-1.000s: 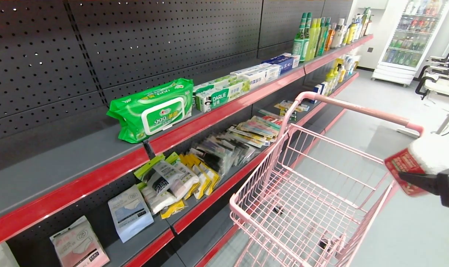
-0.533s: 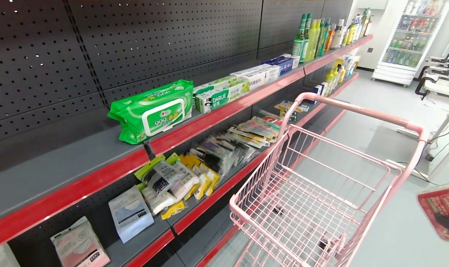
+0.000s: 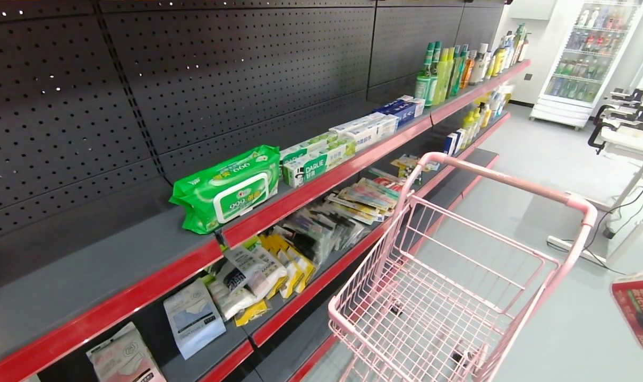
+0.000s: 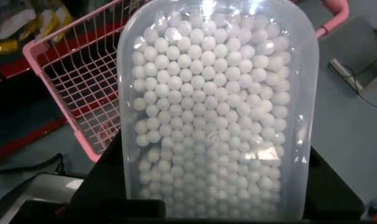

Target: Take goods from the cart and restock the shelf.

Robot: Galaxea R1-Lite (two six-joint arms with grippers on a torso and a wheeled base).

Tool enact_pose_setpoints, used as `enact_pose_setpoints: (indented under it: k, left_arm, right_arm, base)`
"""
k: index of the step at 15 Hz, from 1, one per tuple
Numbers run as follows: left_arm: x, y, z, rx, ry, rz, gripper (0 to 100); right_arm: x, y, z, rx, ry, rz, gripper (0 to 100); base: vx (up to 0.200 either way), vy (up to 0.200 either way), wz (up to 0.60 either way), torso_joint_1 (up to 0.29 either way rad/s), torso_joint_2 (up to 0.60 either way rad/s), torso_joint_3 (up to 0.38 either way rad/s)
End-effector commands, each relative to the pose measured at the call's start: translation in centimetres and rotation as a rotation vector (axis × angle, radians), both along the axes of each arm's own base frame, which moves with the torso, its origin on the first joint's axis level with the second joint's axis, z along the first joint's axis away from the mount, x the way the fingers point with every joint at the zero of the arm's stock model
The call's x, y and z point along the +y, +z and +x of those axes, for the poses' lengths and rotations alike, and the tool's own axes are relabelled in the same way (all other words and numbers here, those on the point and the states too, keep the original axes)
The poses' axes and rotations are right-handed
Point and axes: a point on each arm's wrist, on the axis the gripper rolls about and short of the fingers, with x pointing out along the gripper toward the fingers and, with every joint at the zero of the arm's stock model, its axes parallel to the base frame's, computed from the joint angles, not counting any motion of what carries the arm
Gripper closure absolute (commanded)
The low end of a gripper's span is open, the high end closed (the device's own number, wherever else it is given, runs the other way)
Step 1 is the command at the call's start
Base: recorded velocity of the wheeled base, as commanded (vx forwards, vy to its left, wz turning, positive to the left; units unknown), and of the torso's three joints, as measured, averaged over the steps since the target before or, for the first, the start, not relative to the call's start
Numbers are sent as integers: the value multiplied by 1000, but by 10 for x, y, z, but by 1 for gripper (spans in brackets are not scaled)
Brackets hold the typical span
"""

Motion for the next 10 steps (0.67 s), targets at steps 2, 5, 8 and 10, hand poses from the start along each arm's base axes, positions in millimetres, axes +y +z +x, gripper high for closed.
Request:
enact_pose_setpoints:
  k: [2,5,8,10]
  left_arm:
    - [0,0,0,1,1,-1,0]
    - [0,0,0,1,1,-2,0]
    - [0,0,0,1,1,-2,0]
    - [0,0,0,1,1,-2,0]
  right_arm:
    - [0,-1,1,5,2,1,100]
    - [0,-2,2,14,3,0,100]
    - [0,-2,3,17,5,-2,100]
    - [0,-2,3,17,5,-2,100]
  base:
    - [0,0,0,181,-403,-239]
    - [0,0,0,167,-375,-216]
    - [0,0,0,170,-360,-204]
    - [0,0,0,166,-356,-198]
